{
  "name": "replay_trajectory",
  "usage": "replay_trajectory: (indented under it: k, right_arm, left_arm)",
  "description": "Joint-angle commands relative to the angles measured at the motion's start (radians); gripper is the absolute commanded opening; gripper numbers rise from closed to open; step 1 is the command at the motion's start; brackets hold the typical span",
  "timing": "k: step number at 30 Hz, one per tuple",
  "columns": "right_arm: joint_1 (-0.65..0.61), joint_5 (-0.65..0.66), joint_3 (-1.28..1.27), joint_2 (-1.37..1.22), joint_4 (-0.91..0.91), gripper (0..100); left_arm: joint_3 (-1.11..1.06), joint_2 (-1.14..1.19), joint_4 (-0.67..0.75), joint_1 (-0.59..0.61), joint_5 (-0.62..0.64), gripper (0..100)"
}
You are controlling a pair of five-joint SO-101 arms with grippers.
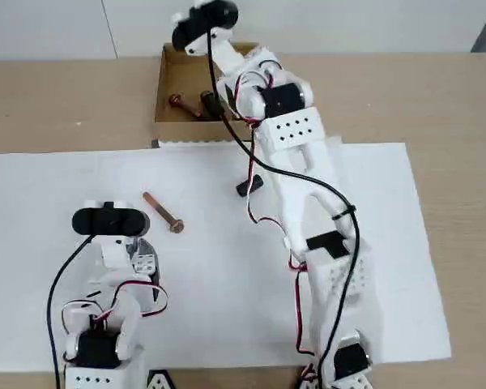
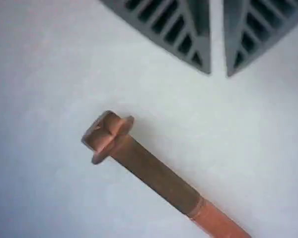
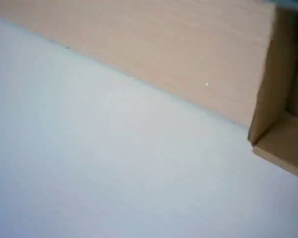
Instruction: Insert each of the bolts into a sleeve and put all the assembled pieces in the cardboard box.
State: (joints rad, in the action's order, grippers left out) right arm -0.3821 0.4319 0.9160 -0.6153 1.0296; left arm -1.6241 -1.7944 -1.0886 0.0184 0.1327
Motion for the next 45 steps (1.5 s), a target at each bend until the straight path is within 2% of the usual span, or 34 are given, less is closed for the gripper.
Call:
replay_trajectory:
  k: [1, 6, 23, 30, 41, 45]
  right_arm:
    - [0.001, -0.014, 0.057, 0.153, 0.065, 0.3]
    - [-0.013, -0.026, 0.057, 0.288, 0.202, 0.3]
    - [-0.016, -0.293, 0.051, 0.665, 0.631, 0.3]
    - [0.005, -0.37, -0.035, 0.783, 0.644, 0.3]
    - [0.008, -0.512, -0.568, 1.058, 0.599, 0.4]
    - [0.054, -0.568, -0.723, 1.095, 0.562, 0.4]
  left_arm:
    - [0.004, -0.006, 0.023, -0.002, -0.008, 1]
    - [0.004, -0.006, 0.023, -0.002, -0.008, 1]
    - [0.004, -0.006, 0.023, -0.002, -0.008, 1]
    - [0.004, -0.006, 0.023, -0.002, -0.008, 1]
    - [0.004, -0.006, 0.023, -0.002, -0.008, 1]
    - [0.004, -0.006, 0.023, -0.002, -0.008, 1]
